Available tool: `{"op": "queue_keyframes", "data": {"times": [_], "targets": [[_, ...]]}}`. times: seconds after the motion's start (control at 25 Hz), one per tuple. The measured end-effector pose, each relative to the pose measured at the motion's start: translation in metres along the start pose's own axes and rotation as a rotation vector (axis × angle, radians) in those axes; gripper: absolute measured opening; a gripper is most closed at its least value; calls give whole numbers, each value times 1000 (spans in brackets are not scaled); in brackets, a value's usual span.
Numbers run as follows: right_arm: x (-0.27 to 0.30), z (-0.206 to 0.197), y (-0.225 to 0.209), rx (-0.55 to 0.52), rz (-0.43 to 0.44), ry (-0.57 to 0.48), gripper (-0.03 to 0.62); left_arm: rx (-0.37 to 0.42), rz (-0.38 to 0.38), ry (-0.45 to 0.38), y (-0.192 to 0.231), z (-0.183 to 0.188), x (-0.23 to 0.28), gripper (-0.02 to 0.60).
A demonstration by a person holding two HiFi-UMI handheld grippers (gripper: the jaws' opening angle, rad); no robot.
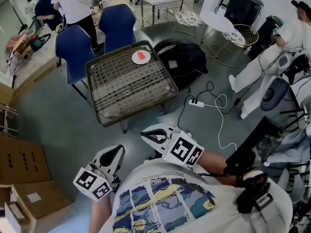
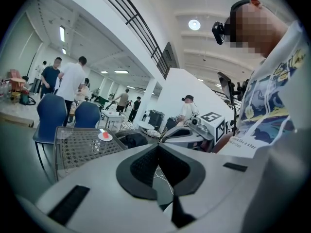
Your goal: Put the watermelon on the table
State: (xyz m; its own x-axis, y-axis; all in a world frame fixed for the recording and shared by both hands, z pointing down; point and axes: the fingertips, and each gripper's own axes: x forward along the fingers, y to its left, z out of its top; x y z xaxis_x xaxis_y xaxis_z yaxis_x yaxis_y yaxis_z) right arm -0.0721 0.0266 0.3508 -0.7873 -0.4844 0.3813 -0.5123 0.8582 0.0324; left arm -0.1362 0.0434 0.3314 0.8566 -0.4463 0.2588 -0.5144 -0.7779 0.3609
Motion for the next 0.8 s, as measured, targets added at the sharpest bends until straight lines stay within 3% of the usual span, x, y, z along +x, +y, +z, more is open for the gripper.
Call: {"op": "queue_keyframes", "data": {"times": [0.8], "targets": [[0, -11, -6, 1, 3, 38, 9, -16, 5, 14, 2, -4, 9, 9]]}}
